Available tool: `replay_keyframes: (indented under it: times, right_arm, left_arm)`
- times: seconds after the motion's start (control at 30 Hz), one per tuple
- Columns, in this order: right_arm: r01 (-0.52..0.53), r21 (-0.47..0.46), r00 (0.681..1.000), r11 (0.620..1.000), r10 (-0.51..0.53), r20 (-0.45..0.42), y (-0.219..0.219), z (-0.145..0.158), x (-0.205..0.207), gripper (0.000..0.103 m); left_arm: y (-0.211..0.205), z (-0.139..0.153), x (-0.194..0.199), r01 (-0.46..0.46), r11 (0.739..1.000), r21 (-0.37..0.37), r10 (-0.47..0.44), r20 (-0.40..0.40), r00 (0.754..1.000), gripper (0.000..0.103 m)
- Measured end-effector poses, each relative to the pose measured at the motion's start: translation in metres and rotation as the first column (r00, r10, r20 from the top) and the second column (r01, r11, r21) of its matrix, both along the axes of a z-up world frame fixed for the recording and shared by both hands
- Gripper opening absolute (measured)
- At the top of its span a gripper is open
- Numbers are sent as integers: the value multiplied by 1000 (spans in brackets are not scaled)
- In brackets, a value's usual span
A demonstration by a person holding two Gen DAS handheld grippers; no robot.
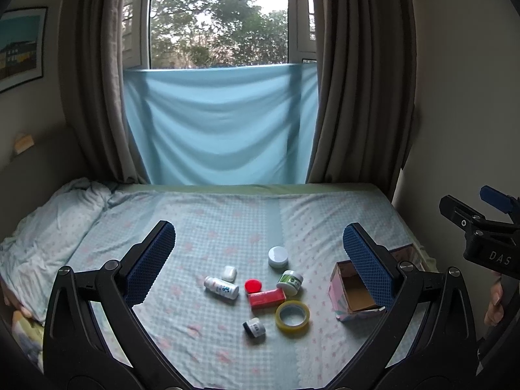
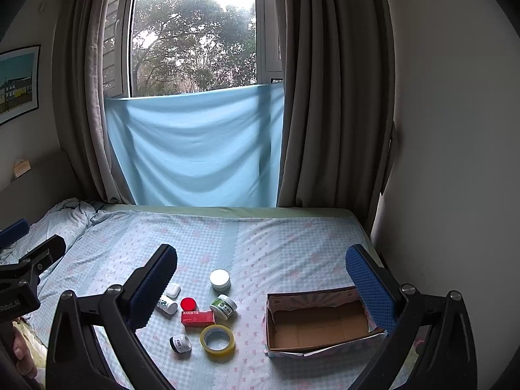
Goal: Organize rigid objects
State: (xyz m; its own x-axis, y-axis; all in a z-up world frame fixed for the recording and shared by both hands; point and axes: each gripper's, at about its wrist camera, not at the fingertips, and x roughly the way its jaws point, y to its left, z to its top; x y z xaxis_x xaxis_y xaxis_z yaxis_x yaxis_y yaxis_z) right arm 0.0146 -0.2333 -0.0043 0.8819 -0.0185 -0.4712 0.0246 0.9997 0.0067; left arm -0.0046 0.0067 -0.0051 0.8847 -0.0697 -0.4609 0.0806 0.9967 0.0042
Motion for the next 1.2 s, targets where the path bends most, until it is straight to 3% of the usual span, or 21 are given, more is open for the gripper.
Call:
replay_keyframes:
  times: [0.6,0.87,1.07,1.2]
  right_arm:
    - [-2,0,1000,1000,2,-9,-1,0,3,103]
    - [-45,-1,999,999,45,-28,4,-8,9,103]
    - [-119,-17,987,993,117,-108,8,-27,20,103]
    - [-196,1,961,981,193,-196,11,-57,39,103]
  left_arm:
    - [4,-3,5,-6,1000,-7,6,-11,1000,103]
    - [4,-11,8,-54,999,0,54,-21,998,103]
    - [13,-32,21,-120,993,-11,118,-123,985,103]
    - [26,-60,38,-185,982,-47,169,-238,956,103]
